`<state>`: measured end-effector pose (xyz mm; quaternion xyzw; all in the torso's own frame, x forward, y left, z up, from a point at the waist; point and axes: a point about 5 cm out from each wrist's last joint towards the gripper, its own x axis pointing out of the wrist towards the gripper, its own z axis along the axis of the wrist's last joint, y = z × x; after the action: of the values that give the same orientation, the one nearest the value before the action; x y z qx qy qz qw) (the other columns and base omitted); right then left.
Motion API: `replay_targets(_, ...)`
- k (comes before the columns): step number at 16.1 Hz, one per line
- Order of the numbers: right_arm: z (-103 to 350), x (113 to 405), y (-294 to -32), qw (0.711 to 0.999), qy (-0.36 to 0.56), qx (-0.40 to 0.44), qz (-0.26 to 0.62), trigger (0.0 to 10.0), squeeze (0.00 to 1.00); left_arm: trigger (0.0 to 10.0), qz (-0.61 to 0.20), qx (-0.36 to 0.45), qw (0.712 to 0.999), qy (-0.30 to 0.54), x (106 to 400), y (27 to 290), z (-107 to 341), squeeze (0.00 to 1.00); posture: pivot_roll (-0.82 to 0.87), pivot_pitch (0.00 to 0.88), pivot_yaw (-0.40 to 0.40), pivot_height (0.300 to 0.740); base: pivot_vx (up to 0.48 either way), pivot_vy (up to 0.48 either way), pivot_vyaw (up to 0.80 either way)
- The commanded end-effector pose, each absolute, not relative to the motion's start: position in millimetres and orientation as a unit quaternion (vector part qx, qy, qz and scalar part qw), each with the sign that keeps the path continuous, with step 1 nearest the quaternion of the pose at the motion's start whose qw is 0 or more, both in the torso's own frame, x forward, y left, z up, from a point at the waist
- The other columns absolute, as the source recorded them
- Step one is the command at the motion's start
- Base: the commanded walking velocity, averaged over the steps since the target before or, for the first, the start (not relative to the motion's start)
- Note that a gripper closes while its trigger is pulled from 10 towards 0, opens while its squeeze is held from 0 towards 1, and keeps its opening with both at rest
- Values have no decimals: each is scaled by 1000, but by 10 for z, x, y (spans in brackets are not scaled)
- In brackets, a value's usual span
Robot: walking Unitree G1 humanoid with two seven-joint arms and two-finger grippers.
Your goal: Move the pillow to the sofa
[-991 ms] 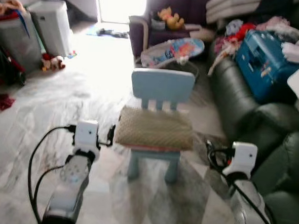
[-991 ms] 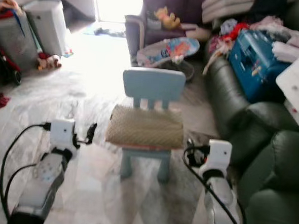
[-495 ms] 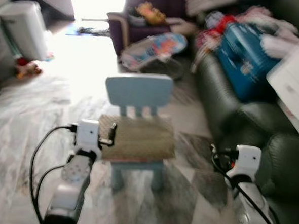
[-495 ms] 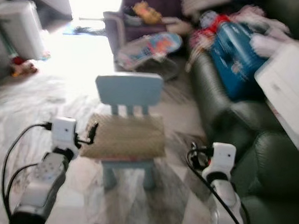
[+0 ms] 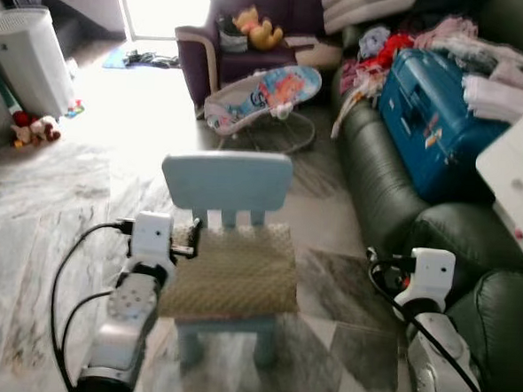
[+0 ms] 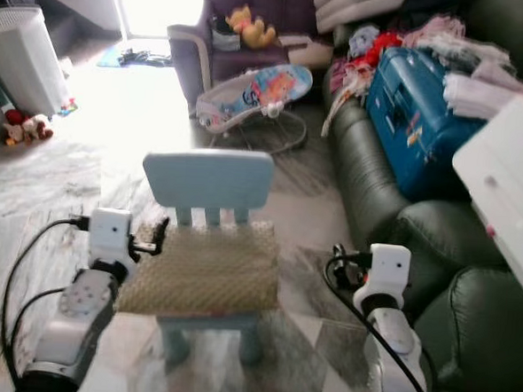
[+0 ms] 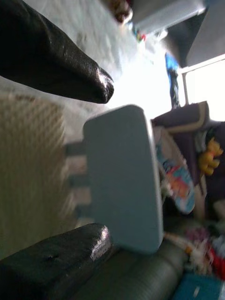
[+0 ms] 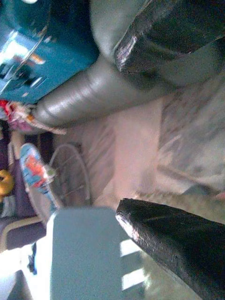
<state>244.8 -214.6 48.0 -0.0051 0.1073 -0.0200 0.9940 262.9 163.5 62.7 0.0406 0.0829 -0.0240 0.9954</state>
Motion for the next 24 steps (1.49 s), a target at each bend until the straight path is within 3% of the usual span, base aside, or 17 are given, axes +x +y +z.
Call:
replay_targets(1, 509, 2442, -2070, 995, 102, 8, -7, 10000, 0, 10000, -7, 53, 995, 86, 2579, 1768, 641, 0, -15, 0, 1, 740, 307, 368, 0)
replay_targets(6, 467, 2299, -2095, 993, 115, 12, -4, 10000, 0, 10000, 4, 63, 993, 99, 2436, 1870, 592, 0, -10, 0, -2, 740, 231, 344, 0)
replay_targets(12, 584, 2454, -2098, 996, 93, 6, -1, 10000, 0, 10000, 29, 71, 995, 66, 2568, 1790, 769, 0, 20, 0, -14, 740, 0, 0, 0)
replay_targets(24, 659, 2382, -1981, 996, 91, 26, -4, 10000, 0, 10000, 28, 82, 990, 109, 2382, 1870, 631, 0, 0, 0, -54, 740, 0, 0, 0)
